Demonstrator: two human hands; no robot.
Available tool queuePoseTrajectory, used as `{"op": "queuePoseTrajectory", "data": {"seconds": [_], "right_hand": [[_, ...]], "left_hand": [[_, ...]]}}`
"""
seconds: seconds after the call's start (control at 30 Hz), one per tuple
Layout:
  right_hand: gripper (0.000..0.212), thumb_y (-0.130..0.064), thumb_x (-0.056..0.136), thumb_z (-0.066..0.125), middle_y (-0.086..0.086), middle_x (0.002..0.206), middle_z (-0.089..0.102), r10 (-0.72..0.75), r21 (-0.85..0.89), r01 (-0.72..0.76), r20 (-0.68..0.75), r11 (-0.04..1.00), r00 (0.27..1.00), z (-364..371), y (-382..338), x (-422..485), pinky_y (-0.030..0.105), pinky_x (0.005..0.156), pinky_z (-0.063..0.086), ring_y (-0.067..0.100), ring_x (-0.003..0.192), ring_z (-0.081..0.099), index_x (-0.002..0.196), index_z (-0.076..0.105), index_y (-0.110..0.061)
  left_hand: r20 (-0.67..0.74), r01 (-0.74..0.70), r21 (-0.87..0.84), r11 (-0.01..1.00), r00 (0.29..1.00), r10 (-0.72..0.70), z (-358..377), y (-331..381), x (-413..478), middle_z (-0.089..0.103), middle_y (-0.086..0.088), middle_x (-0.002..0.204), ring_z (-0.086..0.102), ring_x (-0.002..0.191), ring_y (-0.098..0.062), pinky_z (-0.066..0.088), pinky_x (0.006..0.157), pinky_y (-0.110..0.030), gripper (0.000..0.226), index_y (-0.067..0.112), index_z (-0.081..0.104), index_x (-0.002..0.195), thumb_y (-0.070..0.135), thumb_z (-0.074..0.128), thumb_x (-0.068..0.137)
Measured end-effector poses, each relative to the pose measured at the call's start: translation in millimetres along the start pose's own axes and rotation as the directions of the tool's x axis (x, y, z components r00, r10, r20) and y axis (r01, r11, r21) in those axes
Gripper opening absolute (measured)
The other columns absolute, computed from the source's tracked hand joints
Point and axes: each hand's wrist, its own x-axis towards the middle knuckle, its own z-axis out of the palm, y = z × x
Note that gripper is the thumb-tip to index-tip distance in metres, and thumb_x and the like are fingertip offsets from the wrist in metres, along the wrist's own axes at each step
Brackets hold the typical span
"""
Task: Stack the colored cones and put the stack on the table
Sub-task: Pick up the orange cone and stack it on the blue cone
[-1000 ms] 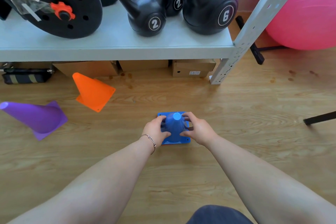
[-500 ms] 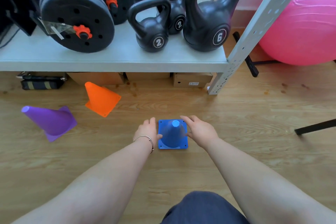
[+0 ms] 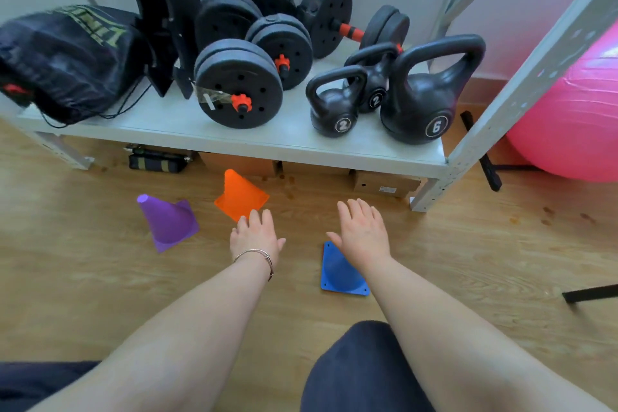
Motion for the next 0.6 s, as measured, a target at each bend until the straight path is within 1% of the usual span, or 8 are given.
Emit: {"op": "queuePoseTrajectory", "data": {"seconds": [0.13, 0.27, 0.37, 0.5, 0.57, 0.6], "right_hand": [[0.070, -0.054, 0.093, 0.050, 0.009, 0.148, 0.042, -0.015, -0.018, 0.015, -0.006, 1.000, 1.000, -5.4, -36.7, 26.9, 0.044, 0.118, 0.026, 0.029, 0.142, 0.033, 0.148, 0.032, -0.014], [0.069, -0.052, 0.092, 0.052, 0.007, 0.143, 0.046, -0.012, -0.007, 0.012, -0.031, 1.000, 0.999, 6.9, -71.2, 57.2, 0.040, 0.113, 0.033, 0.028, 0.137, 0.038, 0.148, 0.033, -0.015], [0.071, -0.051, 0.092, 0.053, 0.005, 0.142, 0.047, -0.022, 0.016, 0.022, -0.029, 1.000, 0.999, 23.7, -99.8, 80.8, 0.038, 0.111, 0.034, 0.026, 0.137, 0.039, 0.149, 0.031, -0.016], [0.074, -0.050, 0.092, 0.054, 0.004, 0.146, 0.044, -0.026, 0.059, 0.026, 0.000, 0.998, 1.000, 50.6, -133.4, 111.9, 0.038, 0.110, 0.035, 0.026, 0.137, 0.039, 0.151, 0.026, -0.018], [0.074, -0.049, 0.092, 0.055, 0.005, 0.146, 0.044, -0.009, 0.103, 0.006, 0.028, 0.995, 1.000, 63.9, -146.0, 128.3, 0.038, 0.106, 0.038, 0.027, 0.134, 0.041, 0.152, 0.024, -0.018], [0.074, -0.049, 0.093, 0.054, 0.006, 0.145, 0.044, -0.001, 0.125, -0.006, 0.050, 0.992, 0.999, 70.9, -151.5, 136.9, 0.038, 0.103, 0.039, 0.028, 0.132, 0.043, 0.152, 0.023, -0.018]], "left_hand": [[-0.030, 0.006, 0.018, 1.000, 1.000, -0.006, -11.9, -40.8, 23.9, 0.024, -0.007, 0.157, 0.022, 0.145, -0.032, 0.030, 0.113, -0.044, 0.073, 0.021, 0.024, 0.146, 0.051, 0.057, 0.088], [-0.050, 0.033, 0.026, 0.999, 0.998, -0.031, -7.8, -87.0, 53.6, 0.016, -0.007, 0.160, 0.017, 0.146, -0.032, 0.027, 0.115, -0.045, 0.071, 0.021, 0.021, 0.148, 0.047, 0.054, 0.090], [-0.045, 0.053, 0.021, 0.998, 0.998, -0.052, 3.2, -120.7, 81.9, 0.015, -0.006, 0.160, 0.017, 0.146, -0.031, 0.028, 0.115, -0.045, 0.071, 0.020, 0.020, 0.148, 0.045, 0.053, 0.091], [-0.001, 0.079, -0.007, 0.997, 0.997, -0.080, 22.3, -149.8, 121.2, 0.013, -0.007, 0.161, 0.017, 0.147, -0.031, 0.026, 0.116, -0.045, 0.068, 0.020, 0.019, 0.149, 0.041, 0.052, 0.093], [0.015, 0.097, -0.024, 0.995, 0.995, -0.097, 33.0, -161.0, 144.0, 0.017, -0.007, 0.160, 0.021, 0.145, -0.030, 0.030, 0.114, -0.045, 0.065, 0.019, 0.022, 0.147, 0.039, 0.052, 0.093], [0.022, 0.102, -0.036, 0.994, 0.995, -0.101, 37.5, -165.4, 156.4, 0.021, -0.008, 0.158, 0.026, 0.143, -0.031, 0.033, 0.111, -0.045, 0.063, 0.019, 0.024, 0.146, 0.038, 0.052, 0.093]]}}
